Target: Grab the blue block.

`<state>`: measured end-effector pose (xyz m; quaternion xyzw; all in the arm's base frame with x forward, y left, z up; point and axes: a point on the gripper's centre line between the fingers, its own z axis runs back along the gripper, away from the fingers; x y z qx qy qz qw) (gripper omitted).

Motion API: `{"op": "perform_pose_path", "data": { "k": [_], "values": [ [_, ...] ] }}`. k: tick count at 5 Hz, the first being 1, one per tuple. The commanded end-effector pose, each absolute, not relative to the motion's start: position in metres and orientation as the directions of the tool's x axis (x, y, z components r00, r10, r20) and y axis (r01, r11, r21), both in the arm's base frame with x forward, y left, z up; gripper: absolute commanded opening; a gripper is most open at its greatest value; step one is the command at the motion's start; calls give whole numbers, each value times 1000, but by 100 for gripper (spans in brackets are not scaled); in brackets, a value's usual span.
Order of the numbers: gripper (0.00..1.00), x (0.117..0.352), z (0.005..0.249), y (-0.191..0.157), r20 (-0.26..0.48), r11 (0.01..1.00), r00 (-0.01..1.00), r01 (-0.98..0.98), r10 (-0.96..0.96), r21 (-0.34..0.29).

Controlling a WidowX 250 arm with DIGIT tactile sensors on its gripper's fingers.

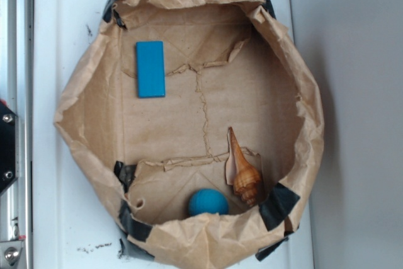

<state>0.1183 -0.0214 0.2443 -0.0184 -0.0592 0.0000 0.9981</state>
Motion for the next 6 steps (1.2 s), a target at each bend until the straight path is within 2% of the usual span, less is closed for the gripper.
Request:
{"op": "perform_pose_path", "data": {
  "k": [1, 2, 3, 6],
  "values": [
    [100, 118, 244, -21, 118, 999, 993, 2, 2, -37],
    [100, 131, 226, -26, 58, 995, 994, -96, 95, 6],
    [100, 152, 235, -14, 107, 972, 969, -230, 223, 49],
    [100, 152, 235, -14, 107, 972, 969, -230, 223, 49]
  ]
}}
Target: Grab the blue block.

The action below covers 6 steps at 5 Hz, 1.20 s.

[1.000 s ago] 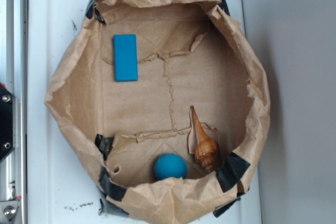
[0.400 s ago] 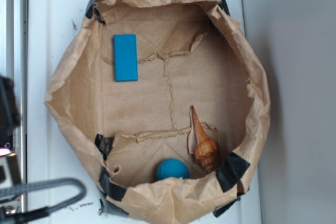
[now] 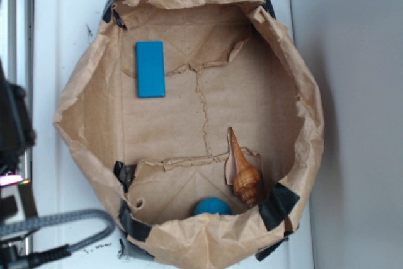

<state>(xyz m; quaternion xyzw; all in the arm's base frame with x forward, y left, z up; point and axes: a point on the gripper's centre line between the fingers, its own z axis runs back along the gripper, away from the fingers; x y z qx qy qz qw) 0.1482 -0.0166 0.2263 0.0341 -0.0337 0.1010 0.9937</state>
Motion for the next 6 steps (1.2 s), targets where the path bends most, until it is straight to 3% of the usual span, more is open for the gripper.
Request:
{"op": "perform_pose_path", "data": {
  "k": [1, 2, 3, 6],
  "values": [
    [100, 189, 225, 2, 163, 885, 870, -455, 465, -93],
    [100, 238, 199, 18, 51, 847, 850, -513, 524, -140],
    [100, 279, 180, 49, 53, 736, 737, -663, 674, -138],
    [100, 279, 180, 49, 53, 736, 737, -663, 674, -138]
  ]
}}
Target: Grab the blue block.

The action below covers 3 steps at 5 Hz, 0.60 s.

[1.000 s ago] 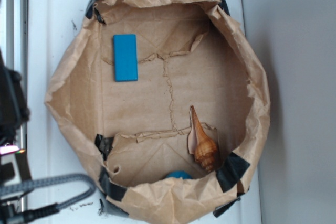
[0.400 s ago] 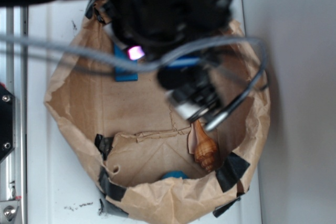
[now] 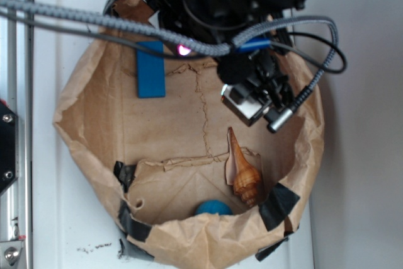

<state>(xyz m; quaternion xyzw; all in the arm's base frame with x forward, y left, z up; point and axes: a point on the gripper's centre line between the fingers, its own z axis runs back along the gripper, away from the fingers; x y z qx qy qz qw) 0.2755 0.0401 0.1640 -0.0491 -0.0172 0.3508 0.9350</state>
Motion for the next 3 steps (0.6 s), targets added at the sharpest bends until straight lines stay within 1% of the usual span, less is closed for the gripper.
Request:
{"op": "perform_pose_path", "data": {
  "k": [1, 2, 3],
  "values": [
    [100, 261, 148, 38, 55, 638, 636, -766, 770, -76],
    [100, 258, 121, 33, -5, 524, 524, -851, 851, -21],
    [100, 262, 96, 32, -5, 408, 408, -911, 913, 58]
  ]
}}
